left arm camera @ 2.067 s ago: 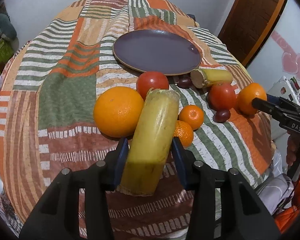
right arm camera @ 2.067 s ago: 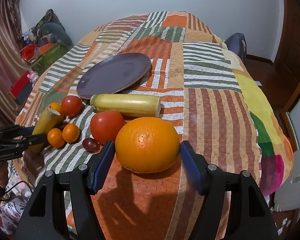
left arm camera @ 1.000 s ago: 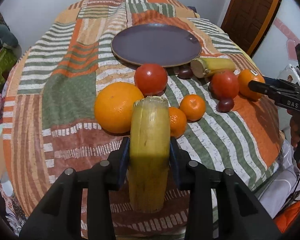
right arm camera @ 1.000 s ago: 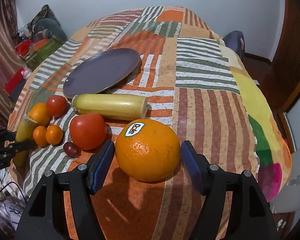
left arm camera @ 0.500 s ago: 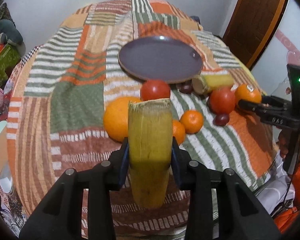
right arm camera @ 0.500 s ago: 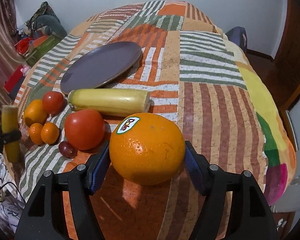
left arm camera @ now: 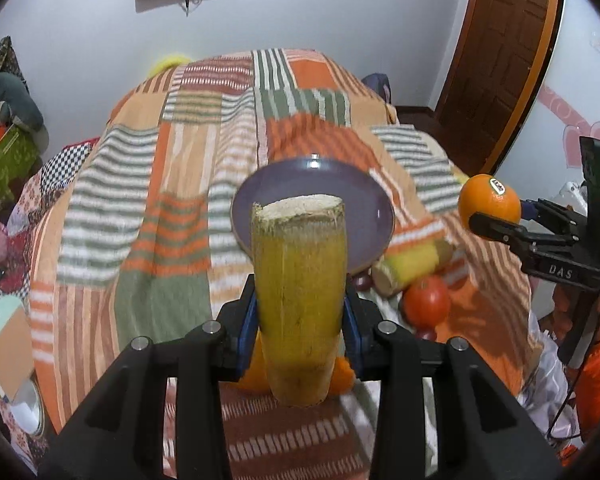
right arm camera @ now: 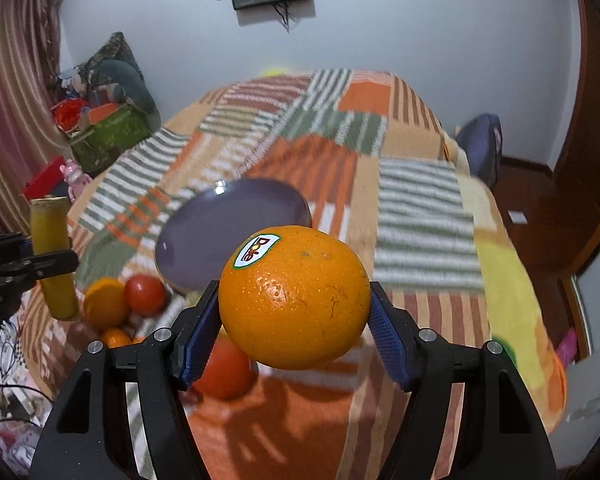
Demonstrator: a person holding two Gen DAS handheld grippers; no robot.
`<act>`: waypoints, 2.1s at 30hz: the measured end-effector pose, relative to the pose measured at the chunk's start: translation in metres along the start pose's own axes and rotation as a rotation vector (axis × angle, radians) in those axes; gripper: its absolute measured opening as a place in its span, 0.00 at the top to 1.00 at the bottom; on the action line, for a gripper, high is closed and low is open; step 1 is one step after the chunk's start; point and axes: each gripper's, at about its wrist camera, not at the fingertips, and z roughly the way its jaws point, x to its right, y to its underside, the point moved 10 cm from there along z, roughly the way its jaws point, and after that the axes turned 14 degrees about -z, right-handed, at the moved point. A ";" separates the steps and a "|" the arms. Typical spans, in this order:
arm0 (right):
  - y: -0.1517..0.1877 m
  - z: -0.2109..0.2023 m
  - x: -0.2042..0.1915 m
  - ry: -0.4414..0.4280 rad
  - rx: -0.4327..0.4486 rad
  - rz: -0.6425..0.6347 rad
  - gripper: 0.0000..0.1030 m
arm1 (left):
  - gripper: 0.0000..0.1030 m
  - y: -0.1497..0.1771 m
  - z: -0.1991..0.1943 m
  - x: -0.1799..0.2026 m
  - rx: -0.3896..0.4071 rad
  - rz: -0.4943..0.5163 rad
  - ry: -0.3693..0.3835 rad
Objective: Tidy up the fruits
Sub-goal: 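Carry the corn with left tool and orange with right tool onto the purple plate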
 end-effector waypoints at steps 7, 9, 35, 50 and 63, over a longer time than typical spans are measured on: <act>-0.032 0.014 -0.009 -0.012 0.039 -0.047 0.35 | 0.64 -0.034 0.018 0.003 0.021 -0.004 0.005; -0.041 0.019 -0.011 -0.018 0.046 -0.055 0.35 | 0.64 -0.043 0.025 0.003 0.022 -0.010 0.006; -0.086 0.128 -0.029 -0.057 -0.079 -0.231 0.35 | 0.64 -0.079 0.132 -0.016 -0.119 -0.035 -0.032; -0.065 0.168 -0.022 -0.084 -0.210 -0.231 0.35 | 0.65 -0.074 0.170 -0.021 -0.210 -0.022 -0.041; -0.062 0.167 -0.026 -0.080 -0.225 -0.259 0.34 | 0.64 -0.078 0.161 -0.014 -0.170 0.039 -0.064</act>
